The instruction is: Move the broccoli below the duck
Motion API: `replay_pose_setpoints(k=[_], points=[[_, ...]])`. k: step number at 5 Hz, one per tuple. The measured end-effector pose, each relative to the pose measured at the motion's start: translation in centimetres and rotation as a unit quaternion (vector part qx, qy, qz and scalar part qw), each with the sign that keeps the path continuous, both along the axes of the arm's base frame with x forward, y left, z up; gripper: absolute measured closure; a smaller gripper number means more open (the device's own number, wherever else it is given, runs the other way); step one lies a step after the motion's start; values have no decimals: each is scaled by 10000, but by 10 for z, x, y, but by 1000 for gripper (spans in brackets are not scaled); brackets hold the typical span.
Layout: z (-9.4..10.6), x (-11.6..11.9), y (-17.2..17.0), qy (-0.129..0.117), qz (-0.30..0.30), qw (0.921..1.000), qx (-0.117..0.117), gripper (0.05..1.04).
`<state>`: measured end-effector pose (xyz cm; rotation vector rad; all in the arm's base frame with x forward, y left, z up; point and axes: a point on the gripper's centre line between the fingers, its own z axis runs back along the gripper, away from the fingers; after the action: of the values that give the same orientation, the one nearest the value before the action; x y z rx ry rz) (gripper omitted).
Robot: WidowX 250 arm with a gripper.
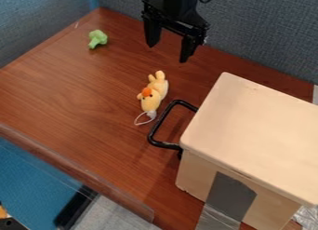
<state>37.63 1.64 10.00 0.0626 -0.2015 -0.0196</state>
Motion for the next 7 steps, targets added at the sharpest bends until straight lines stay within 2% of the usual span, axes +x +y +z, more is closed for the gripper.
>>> replay_pose_setpoints(k=[1,3,6,7], points=[[-14,-1,0,207,9,9998,-5,84],[-22,10,103,234,1107,9936,50,84],[-33,33,161,15,1230,9924,-35,84],[-43,45,175,138,1244,9921,85,84]])
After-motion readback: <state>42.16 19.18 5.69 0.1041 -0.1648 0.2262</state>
